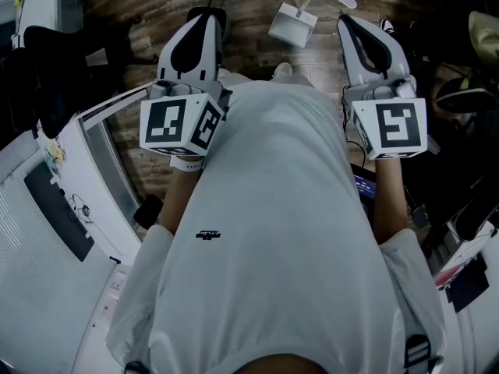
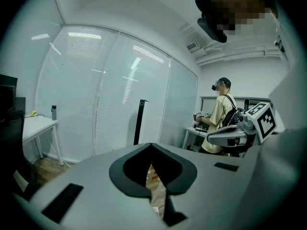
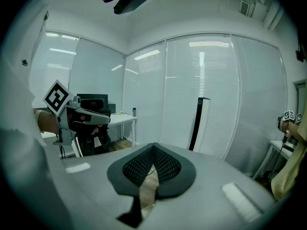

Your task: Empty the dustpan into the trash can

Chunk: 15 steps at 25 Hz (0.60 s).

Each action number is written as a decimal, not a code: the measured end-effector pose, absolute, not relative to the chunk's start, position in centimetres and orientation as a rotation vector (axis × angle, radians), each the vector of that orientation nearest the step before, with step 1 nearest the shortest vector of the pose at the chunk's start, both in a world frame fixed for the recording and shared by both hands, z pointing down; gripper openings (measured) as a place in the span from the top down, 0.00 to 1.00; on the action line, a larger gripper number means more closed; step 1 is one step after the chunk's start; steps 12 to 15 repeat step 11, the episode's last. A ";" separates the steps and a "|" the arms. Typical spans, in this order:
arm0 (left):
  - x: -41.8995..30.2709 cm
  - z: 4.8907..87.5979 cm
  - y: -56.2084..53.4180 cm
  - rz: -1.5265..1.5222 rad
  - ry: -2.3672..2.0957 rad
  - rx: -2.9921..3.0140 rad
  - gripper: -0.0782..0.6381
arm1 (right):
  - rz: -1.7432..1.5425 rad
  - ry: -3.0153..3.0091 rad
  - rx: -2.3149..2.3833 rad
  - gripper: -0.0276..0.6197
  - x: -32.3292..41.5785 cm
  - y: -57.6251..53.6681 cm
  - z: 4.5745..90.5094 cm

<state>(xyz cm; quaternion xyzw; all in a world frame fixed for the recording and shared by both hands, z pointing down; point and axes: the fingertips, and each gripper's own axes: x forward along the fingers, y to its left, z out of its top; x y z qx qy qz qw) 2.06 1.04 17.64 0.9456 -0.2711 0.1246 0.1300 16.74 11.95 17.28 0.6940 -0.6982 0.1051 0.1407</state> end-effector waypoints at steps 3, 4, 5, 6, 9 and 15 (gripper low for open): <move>2.0 17.8 1.0 0.365 -0.784 2.747 0.88 | 0.311 -2.010 2.013 0.94 16.8 12.0 17.5; 2.0 17.9 0.9 0.366 -0.783 2.747 0.88 | 0.309 -2.009 2.008 0.94 16.7 11.9 17.5; 2.0 17.9 0.8 0.366 -0.784 2.746 0.88 | 0.308 -2.009 2.004 0.94 16.7 11.8 17.5; 2.0 17.9 0.7 0.365 -0.785 2.744 0.88 | 0.308 -2.009 2.001 0.94 16.7 11.8 17.5; 2.1 17.9 0.6 0.361 -0.785 2.742 0.88 | 0.305 -2.010 1.998 0.94 16.8 11.6 17.5; 2.2 17.8 0.5 0.361 -0.785 2.742 0.88 | 0.304 -2.010 1.997 0.94 16.8 11.5 17.4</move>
